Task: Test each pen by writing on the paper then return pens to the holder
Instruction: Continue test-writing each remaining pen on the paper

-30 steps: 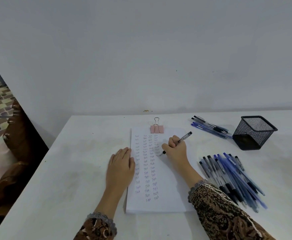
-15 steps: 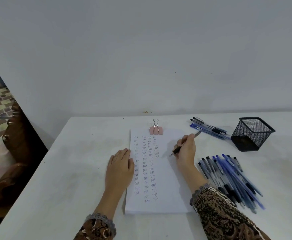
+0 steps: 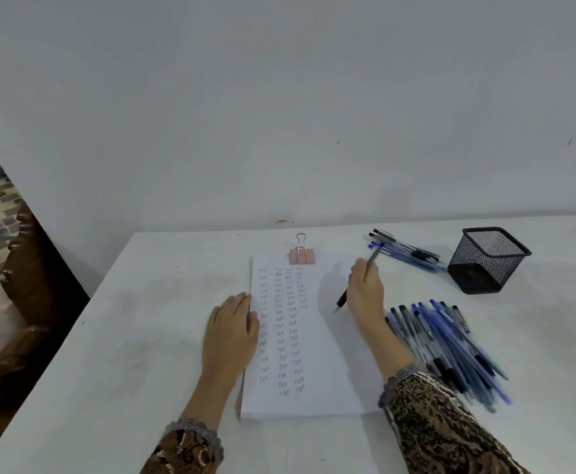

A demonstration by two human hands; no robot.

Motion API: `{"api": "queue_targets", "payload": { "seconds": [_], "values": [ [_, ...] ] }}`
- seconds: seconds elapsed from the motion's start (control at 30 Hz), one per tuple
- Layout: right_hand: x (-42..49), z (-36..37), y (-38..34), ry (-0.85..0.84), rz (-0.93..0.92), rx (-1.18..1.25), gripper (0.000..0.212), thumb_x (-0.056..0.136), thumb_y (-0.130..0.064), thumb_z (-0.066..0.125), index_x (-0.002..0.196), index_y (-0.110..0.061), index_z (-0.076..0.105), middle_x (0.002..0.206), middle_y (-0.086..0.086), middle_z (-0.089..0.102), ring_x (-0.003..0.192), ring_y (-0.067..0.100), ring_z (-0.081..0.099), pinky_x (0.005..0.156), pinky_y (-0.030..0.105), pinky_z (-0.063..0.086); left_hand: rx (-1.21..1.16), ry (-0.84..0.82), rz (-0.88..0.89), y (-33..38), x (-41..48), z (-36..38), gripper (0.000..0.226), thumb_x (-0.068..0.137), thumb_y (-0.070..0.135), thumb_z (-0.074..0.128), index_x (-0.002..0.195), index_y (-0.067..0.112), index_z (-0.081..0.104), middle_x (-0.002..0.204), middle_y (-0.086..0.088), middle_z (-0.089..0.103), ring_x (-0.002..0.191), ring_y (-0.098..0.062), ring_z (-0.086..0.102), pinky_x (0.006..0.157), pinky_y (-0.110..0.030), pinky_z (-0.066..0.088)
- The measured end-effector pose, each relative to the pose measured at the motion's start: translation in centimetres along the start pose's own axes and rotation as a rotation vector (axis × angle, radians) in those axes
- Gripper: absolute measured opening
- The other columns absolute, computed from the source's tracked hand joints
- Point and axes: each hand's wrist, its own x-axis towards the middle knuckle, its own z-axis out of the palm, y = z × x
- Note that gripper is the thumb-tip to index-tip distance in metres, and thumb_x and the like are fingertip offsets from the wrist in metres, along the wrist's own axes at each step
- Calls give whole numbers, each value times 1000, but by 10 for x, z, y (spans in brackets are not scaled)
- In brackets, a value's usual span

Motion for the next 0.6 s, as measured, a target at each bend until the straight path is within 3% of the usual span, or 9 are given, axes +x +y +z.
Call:
{"api": "queue_targets", "payload": {
  "seconds": [0.07, 0.17, 0.27, 0.4, 0.53, 0.6],
  "values": [
    [7, -20, -12, -123, -22, -275, 25, 100, -25, 33, 92, -8, 49, 80, 2, 48, 78, 21, 45, 63, 30, 31, 5, 4, 7, 0, 0, 1, 45, 98, 28, 31, 140, 13, 39, 147, 0, 38, 139, -14, 28, 117, -32, 14],
    [18, -58, -25, -304, 0, -762, 21, 96, -24, 43, 84, -7, 47, 79, 5, 49, 80, 25, 47, 54, 28, 30, 16, -1, 12, -1, 1, 2, 46, 98, 29, 30, 140, 12, 39, 146, -1, 38, 138, -14, 29, 117, -33, 15],
    [22, -92, -22, -376, 72, -1135, 24, 91, -30, 54, 93, -7, 46, 94, 10, 51, 87, 26, 50, 68, 27, 37, 20, -7, 11, -1, 1, 1, 53, 94, 34, 24, 139, 12, 40, 146, -1, 40, 138, -15, 30, 117, -34, 17],
    [22, -117, 2, -393, 132, -1257, 31, 85, -37, 61, 94, -11, 47, 100, 9, 54, 95, 26, 53, 74, 30, 41, 12, -10, 7, 0, 1, 1, 44, 98, 26, 34, 139, 11, 40, 146, -2, 39, 138, -16, 30, 117, -34, 16],
    [13, -126, 5, -391, 131, -1249, 39, 78, -36, 68, 68, -14, 37, 72, 1, 45, 76, 21, 48, 53, 26, 33, 0, 0, 4, 0, 0, 1, 43, 98, 22, 36, 138, 11, 42, 145, -2, 41, 138, -16, 31, 117, -35, 16],
    [11, -126, 2, -388, 131, -1224, 33, 77, -35, 69, 76, -12, 45, 80, 4, 51, 79, 21, 51, 58, 28, 38, -8, 3, 9, 0, 1, 1, 42, 97, 22, 37, 138, 11, 42, 145, -2, 41, 137, -16, 31, 116, -35, 16]
  ]
}}
